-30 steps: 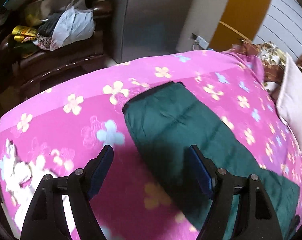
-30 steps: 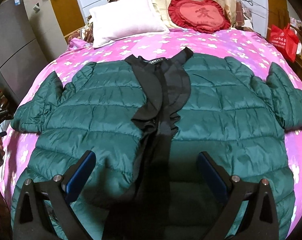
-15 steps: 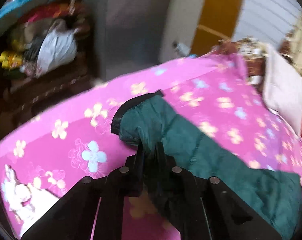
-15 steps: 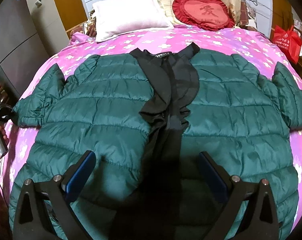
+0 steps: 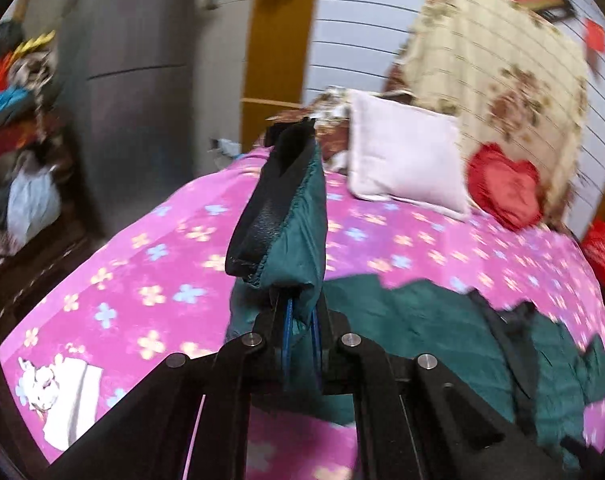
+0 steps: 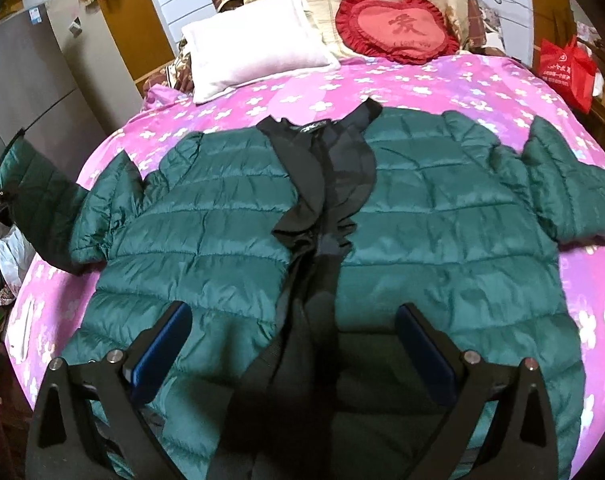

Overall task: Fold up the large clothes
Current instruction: 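Carry the held sleeve across the jacket body toward the zipper with left tool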

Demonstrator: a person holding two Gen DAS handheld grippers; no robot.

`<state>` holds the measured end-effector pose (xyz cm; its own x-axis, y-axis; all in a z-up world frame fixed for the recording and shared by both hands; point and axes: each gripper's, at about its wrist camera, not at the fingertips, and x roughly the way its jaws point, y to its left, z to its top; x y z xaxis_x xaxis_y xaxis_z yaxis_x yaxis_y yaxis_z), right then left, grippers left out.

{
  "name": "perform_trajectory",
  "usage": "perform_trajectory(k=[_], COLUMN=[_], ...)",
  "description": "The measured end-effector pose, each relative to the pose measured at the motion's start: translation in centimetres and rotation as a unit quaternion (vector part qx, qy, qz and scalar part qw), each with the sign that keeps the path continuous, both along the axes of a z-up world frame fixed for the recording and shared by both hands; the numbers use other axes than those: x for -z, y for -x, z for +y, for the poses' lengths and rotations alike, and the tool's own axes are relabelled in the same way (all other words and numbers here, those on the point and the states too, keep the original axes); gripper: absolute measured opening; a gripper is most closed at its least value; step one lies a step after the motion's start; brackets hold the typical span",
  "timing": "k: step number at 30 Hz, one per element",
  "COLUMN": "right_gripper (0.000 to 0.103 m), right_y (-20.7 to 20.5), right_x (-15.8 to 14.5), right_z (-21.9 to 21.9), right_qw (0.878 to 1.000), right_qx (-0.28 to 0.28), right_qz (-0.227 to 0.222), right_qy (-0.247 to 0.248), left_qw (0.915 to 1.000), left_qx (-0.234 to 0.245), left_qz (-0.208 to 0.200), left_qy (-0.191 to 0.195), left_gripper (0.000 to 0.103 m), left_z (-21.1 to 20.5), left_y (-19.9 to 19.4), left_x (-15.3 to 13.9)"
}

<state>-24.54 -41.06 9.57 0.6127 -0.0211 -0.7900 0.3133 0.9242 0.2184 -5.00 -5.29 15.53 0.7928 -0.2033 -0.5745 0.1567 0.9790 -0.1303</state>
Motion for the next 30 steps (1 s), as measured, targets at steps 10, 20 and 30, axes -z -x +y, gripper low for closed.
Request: perform_trajectory(k=[10,20,30], right_gripper=[0.103,0.103,0.103], right_y=[1.9,2.7,3.3], right_x=[-0.9,0.5,2.2], right_z=[-3.1,-7.3,-10.1], right_qw=[1.000,0.998,0.996], right_qx=[0.026,0.057,0.077], right_qz=[-0.009,0.018,0.036], right_qy=[0.003,0.008,-0.001], left_qw=[0.9962,0.9871,0.9747], left_qx=[0.083,0.141,0.176], left_qz=[0.018,0.059,0.120], left_qy=[-0.022,-0.048,-0.067], left_gripper=[0.000,0.000,0.000], left_z=[-9.0,-16.6,-21.7], left_y=[4.1,7.1,7.9], left_x=[1.1,5.2,10.9])
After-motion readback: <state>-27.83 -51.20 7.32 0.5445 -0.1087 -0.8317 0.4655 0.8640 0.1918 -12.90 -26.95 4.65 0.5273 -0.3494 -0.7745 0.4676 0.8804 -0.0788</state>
